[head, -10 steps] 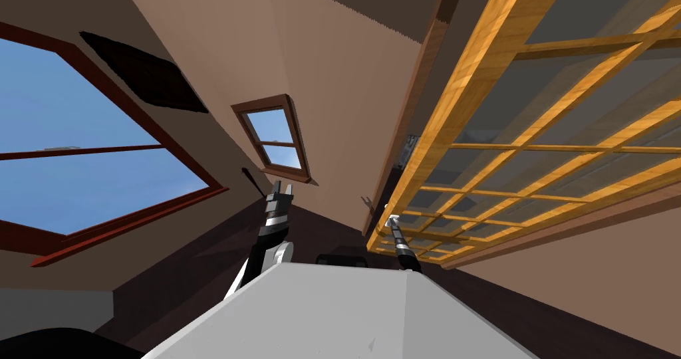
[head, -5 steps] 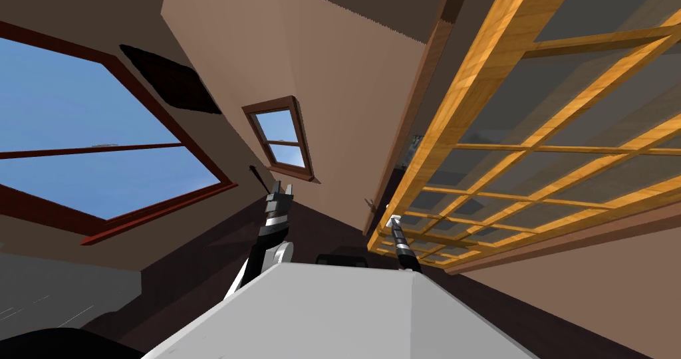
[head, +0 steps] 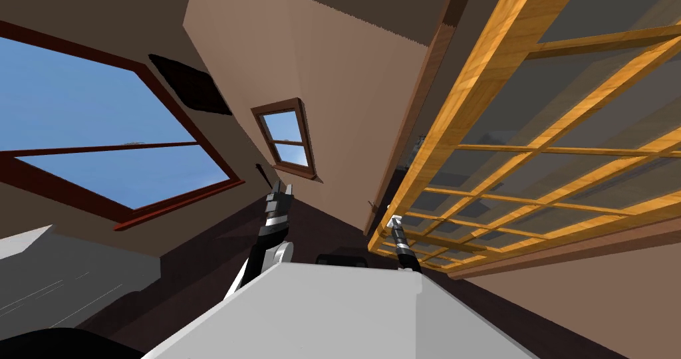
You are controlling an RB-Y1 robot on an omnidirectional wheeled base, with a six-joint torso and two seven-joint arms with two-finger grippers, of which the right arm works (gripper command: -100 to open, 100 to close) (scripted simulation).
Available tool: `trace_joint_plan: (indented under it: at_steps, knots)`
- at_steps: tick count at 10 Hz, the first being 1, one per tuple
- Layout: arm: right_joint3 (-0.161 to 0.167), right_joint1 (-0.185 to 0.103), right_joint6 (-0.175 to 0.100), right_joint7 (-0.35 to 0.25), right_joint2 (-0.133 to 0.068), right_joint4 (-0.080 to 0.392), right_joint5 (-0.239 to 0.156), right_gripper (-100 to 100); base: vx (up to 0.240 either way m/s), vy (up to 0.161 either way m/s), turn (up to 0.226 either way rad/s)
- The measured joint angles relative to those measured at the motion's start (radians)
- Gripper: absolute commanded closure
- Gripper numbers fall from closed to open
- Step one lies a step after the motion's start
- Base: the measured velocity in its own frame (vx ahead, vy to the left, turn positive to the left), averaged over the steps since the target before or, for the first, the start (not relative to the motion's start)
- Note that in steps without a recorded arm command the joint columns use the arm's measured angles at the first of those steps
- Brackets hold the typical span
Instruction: Pull the door open
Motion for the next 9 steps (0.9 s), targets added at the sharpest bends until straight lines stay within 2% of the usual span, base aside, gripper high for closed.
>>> trace_joint_plan:
  at_steps: [2,4,5,9]
  knots:
    - [0.003,0.001,0.006,-0.051,-0.001,-0.009,-0.018,100,-0.04,-0.019,0.063]
    - [0.007,-0.004,0.0,-0.099,-0.002,0.0,-0.03,100,-0.03,-0.012,0.066]
    - [0.007,0.002,0.005,-0.124,-0.002,-0.014,-0.039,100,-0.046,-0.031,0.118]
    - [0.013,-0.013,-0.006,-0.224,-0.003,0.006,-0.07,100,-0.034,-0.017,0.065]
